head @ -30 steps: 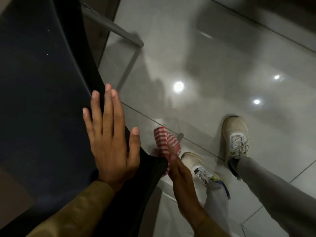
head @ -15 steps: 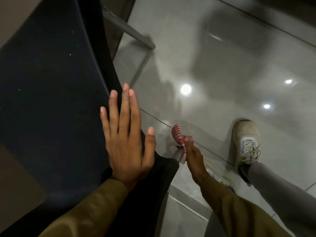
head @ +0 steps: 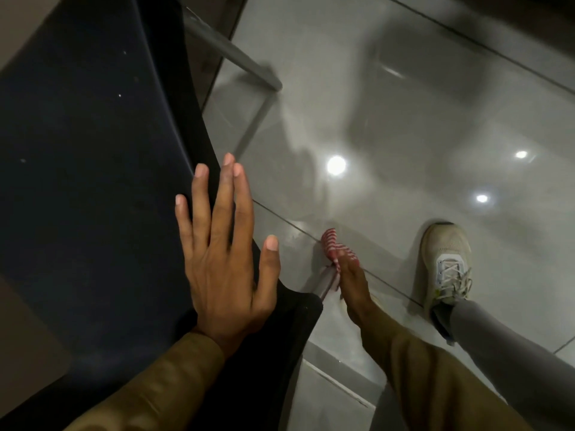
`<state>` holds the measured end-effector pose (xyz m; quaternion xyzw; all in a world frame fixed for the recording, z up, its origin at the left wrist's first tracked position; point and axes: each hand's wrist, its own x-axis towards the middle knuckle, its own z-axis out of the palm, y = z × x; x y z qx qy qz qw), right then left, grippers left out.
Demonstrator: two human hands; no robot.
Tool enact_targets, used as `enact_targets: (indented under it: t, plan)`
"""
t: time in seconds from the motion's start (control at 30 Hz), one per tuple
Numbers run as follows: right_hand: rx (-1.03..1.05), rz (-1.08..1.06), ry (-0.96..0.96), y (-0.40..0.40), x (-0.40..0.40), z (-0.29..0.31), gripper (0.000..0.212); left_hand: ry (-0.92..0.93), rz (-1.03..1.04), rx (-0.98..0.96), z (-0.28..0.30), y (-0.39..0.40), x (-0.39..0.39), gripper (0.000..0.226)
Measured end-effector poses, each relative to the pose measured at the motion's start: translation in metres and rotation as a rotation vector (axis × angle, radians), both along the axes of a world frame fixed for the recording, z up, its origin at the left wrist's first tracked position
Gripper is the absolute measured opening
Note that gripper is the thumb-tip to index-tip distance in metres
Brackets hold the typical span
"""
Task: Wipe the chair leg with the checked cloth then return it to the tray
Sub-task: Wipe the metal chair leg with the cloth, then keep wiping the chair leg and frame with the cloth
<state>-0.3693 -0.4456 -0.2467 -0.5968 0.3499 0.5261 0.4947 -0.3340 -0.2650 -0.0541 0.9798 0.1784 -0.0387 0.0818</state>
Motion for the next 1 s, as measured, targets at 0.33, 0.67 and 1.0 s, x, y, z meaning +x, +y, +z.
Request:
enact_targets:
  t: [0.33, 0.67, 1.0]
  plan:
    - [0.145, 0.148, -0.179, -0.017, -0.007, 0.143, 0.038, 0.045, -0.029, 0.046, -0.002, 0.004, -0.003, 0.077]
    - [-0.146, 0.282, -0.143, -0.016, 0.072, 0.140, 0.035, 0.197, -0.026, 0.035, 0.010, 0.008, 0.002, 0.079]
    - [-0.088, -0.058, -0.374, 0.009, 0.226, 0.125, 0.041, -0.098, 0.107, -0.028, 0.028, 0.109, 0.144, 0.067]
